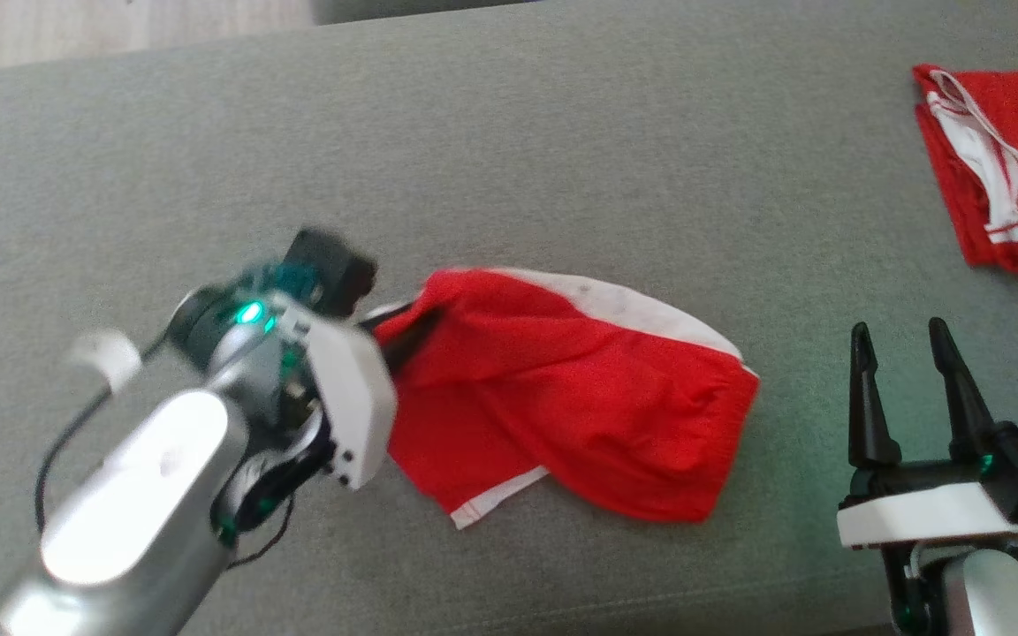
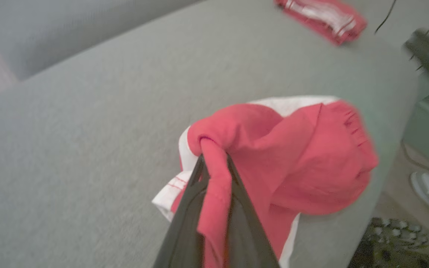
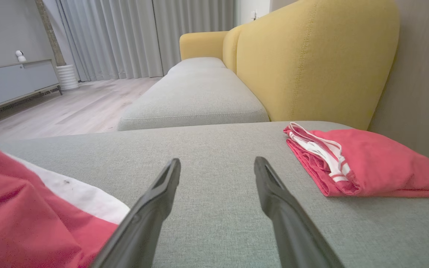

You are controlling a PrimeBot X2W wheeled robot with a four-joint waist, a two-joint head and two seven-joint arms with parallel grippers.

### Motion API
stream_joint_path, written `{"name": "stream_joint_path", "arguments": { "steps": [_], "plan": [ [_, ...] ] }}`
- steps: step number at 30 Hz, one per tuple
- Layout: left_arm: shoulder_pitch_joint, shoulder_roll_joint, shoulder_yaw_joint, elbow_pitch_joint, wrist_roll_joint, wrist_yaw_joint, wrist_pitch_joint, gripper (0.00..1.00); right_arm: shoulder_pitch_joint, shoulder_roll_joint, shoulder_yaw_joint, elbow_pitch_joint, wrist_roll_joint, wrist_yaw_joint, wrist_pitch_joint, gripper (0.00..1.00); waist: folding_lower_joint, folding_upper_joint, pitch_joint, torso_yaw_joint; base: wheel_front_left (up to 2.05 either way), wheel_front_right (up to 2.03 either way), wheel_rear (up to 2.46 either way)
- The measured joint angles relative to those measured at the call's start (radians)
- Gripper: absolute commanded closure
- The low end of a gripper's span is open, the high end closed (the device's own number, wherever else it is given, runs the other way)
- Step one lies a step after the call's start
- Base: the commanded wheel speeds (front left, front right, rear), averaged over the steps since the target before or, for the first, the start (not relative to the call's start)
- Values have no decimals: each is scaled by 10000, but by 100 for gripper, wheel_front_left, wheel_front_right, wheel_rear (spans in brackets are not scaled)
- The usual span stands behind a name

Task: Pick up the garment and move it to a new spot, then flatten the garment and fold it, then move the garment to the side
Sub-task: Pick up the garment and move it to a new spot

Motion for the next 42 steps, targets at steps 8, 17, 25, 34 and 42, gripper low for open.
{"name": "stream_joint_path", "arguments": {
  "steps": [8,17,25,34,42],
  "plan": [
    [684,-328,341,2788,963,999,-2662,0,8,4,-127,13,61,0,0,0,0,0,29,-99,0,0,0],
    [1888,-775,1126,3106,652,1912,-4982,0,256,6,-272,63,-88,0,0,0,0,0,-546,292,0,0,0],
    [4078,-1377,2010,1914,978,2836,-7024,0,924,21,-780,69,-322,0,0,0,0,0,-1252,886,0,0,0],
    [6425,-2661,3350,556,3381,2514,-7024,0,1837,42,-1137,211,-322,0,0,0,0,0,-2014,1726,0,0,0],
    [7570,-3304,4681,372,4539,1662,-7024,0,2088,52,-849,738,-305,0,2,0,0,0,-2416,1936,0,0,0]
  ]
}}
